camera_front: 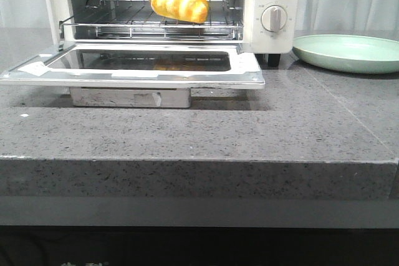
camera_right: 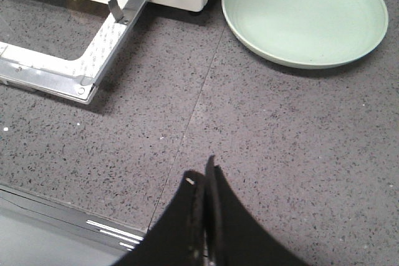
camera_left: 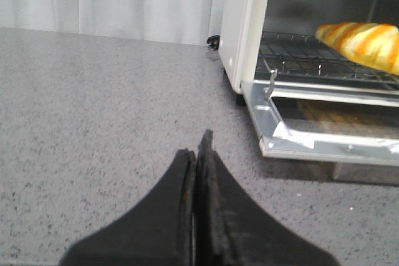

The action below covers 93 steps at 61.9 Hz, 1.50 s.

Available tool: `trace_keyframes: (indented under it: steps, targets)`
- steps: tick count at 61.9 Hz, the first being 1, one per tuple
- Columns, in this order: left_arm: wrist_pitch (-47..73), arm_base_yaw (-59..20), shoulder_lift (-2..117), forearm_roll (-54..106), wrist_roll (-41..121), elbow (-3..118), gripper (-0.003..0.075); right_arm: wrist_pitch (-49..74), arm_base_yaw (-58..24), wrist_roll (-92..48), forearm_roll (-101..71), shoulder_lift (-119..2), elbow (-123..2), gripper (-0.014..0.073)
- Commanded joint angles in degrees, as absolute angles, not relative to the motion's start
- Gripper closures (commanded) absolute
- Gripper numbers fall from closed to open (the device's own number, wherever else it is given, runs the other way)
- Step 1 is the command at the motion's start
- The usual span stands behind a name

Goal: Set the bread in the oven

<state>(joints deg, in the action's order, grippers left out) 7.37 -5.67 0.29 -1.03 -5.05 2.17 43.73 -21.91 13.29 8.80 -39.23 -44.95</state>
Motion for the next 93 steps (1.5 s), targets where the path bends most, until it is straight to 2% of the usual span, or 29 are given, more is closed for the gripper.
trace_keyframes:
  steps: [1,5,93]
  targets:
    - [-1.4,-5.5,-0.4,-0.4,-5.5,0.7,0.0738,40.1,-21.6,13.1,9.3,-39.0,-46.4,0.0711]
    - [-5.0,-5.3,-1.9,-0.4,-5.5,-2.0,0.0738,40.1,-21.6,13.1,9.3,-39.0,-46.4,0.0711]
    - [-3.8,-3.7,-1.7,0.5,-5.5,-1.8,0.0738,39.9,-21.6,13.1,9.3,-38.8,-46.2,0.0711]
